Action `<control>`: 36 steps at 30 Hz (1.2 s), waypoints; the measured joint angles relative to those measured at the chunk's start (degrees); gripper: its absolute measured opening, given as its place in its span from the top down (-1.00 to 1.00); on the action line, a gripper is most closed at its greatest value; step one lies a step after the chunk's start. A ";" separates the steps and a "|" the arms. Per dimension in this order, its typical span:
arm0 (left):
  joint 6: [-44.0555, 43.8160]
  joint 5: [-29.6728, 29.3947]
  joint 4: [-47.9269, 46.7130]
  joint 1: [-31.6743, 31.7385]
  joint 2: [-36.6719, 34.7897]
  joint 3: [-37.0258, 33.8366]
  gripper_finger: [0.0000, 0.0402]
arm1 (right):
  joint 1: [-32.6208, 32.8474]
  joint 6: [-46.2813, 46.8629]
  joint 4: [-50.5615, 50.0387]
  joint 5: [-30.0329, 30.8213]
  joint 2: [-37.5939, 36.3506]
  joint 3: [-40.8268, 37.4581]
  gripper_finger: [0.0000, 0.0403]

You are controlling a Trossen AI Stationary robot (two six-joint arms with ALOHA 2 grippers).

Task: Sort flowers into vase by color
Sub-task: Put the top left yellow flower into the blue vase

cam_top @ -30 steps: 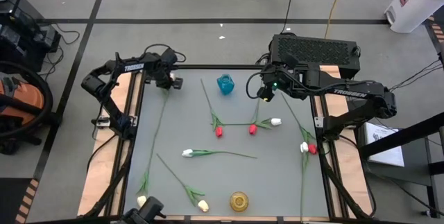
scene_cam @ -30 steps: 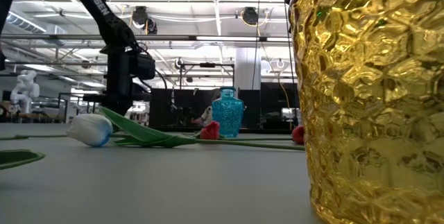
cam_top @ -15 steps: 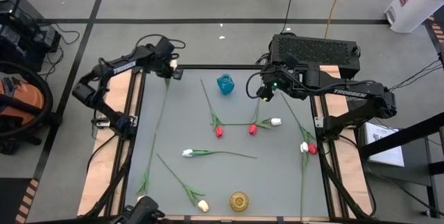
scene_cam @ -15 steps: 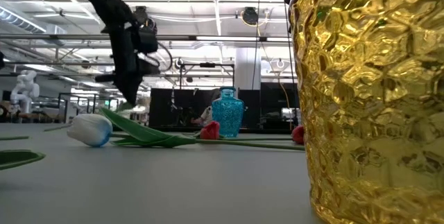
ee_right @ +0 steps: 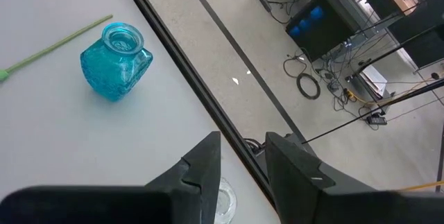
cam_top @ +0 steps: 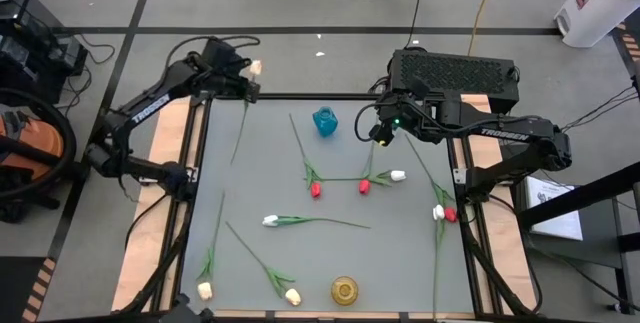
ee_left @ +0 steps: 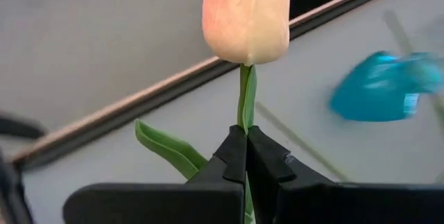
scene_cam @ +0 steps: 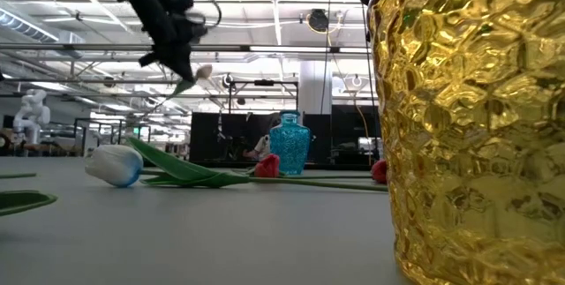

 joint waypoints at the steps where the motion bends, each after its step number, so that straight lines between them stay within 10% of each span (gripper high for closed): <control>1: 0.97 1.25 0.11 -0.09 -0.54 0.46 0.98 | 0.01 0.00 0.00 -0.01 -0.01 0.00 0.48; 12: 8.61 17.90 3.05 -0.41 -3.18 4.37 0.98 | 0.00 0.03 1.15 -0.01 0.00 0.00 0.48; 36: 17.73 18.41 29.47 -10.17 -3.13 4.42 0.98 | 0.07 4.14 0.38 0.00 0.00 0.00 0.48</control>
